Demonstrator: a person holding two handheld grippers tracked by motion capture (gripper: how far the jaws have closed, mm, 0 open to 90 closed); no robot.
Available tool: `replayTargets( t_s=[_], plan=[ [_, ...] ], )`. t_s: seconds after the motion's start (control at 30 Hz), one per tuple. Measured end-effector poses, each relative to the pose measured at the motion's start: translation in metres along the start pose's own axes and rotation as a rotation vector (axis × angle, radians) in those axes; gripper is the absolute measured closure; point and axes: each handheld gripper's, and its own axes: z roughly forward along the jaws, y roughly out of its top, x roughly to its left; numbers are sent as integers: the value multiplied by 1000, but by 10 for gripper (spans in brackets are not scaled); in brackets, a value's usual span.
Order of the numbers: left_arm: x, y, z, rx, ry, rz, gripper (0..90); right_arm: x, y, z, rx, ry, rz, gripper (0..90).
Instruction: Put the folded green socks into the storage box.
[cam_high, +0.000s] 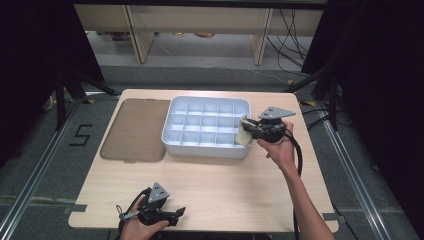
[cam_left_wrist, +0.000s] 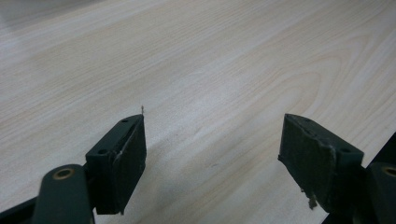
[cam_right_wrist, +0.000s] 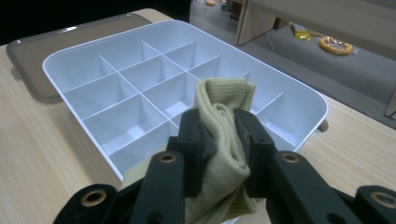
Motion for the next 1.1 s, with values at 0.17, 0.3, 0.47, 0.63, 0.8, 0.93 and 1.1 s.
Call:
replayTargets(
  t_s=[0.17,0.3,0.47,0.63,0.8,0.93,1.1],
  plan=[
    [0,0,-1,17,3,16,225,-1,-2,6,17,-7,0,735],
    [-2,0,0,14,0,-1,226,-4,-4,12,35,-5,5,735],
    [-4,-1,2,-22,4,-41,226,-6,-6,21,43,-14,-6,735],
    [-3,0,0,2,-5,-7,226,-7,-8,28,61,-29,-48,734],
    [-2,0,0,18,-3,5,226,-6,-10,32,75,-32,-61,734],
    [-3,-1,1,1,-6,-13,226,-5,-13,34,96,-47,-73,733],
    [-3,0,0,2,-6,1,226,-5,-16,39,111,-54,-91,733]
  ],
)
